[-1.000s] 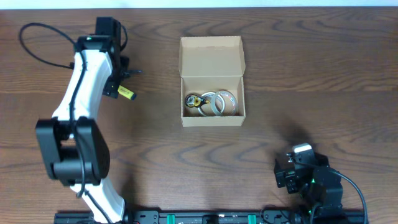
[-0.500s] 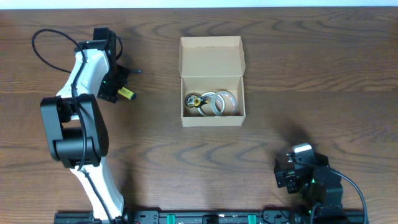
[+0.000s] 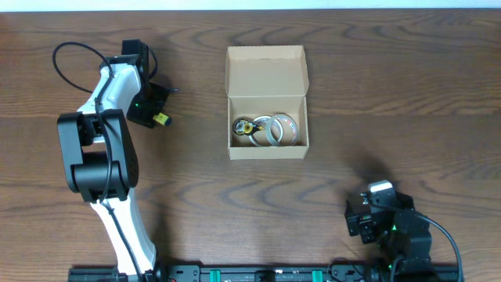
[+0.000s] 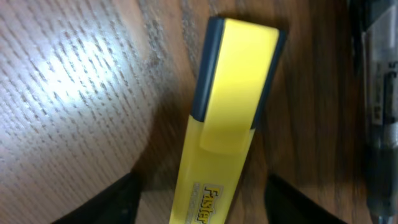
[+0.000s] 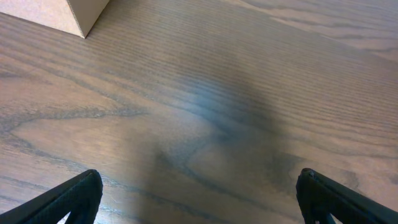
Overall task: Pack container
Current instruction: 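Move the left gripper to the yellow highlighter and grasp it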
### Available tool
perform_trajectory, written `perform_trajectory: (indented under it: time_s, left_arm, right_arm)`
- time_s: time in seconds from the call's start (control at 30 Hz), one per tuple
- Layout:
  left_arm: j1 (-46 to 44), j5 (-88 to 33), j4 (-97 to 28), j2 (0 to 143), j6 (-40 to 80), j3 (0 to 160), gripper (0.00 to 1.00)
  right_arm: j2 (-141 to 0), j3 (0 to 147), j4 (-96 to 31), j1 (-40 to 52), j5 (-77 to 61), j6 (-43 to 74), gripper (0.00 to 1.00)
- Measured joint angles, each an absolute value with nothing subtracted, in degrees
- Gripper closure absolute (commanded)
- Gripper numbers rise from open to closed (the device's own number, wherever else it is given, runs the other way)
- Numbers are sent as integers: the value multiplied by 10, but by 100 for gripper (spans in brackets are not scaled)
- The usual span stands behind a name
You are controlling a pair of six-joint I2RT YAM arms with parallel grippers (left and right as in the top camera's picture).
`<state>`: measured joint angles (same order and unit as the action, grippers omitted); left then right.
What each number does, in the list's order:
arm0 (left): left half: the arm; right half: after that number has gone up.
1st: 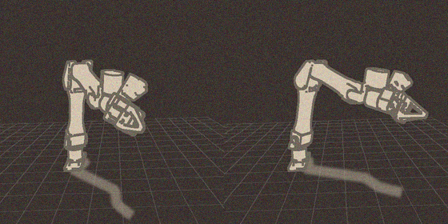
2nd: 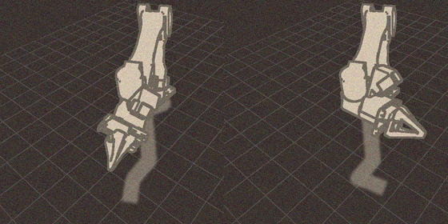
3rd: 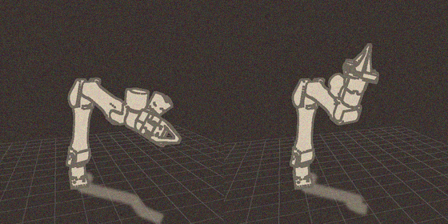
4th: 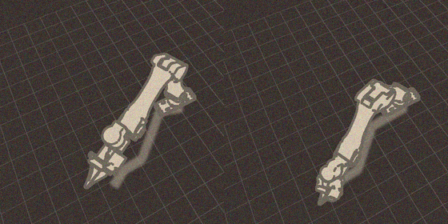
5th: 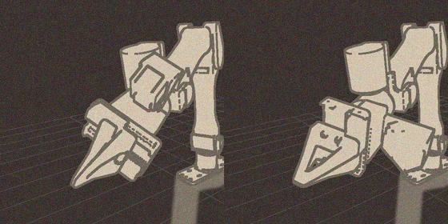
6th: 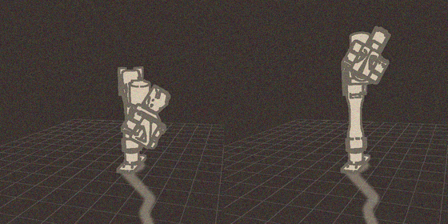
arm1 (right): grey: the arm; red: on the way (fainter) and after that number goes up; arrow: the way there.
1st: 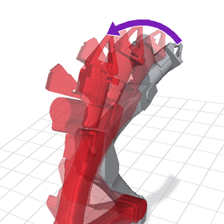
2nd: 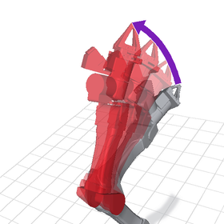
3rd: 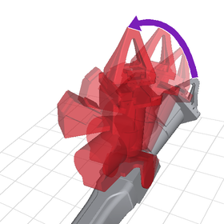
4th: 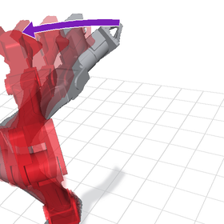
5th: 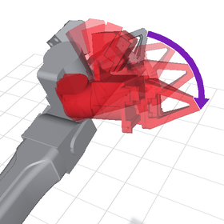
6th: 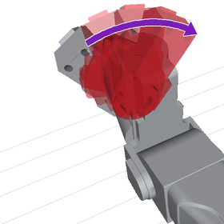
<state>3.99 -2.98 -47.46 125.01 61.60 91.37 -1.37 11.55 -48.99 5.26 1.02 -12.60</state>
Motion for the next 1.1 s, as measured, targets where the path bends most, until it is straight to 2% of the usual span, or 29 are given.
perform_trajectory:
  time_s: [0.23,0.47,0.73,0.93,1.03,1.1]
  left_arm:
    - [40,-31,-475,1250,616,914,62]
    - [40,-31,-474,1250,615,914,69]
    - [35,-30,-475,1240,614,913,70]
    - [15,-22,-475,1150,612,912,69]
    - [0,-6,-475,1096,608,912,55]
    - [-8,4,-476,1081,609,912,54]
  right_arm:
    - [-14,116,-490,53,10,-126,1]
    - [-14,116,-490,53,10,-126,1]
    - [-14,116,-490,53,10,-126,1]
    - [-14,116,-490,53,10,-126,1]
    - [-14,116,-490,53,10,-126,1]
    - [-14,116,-490,53,10,-126,1]
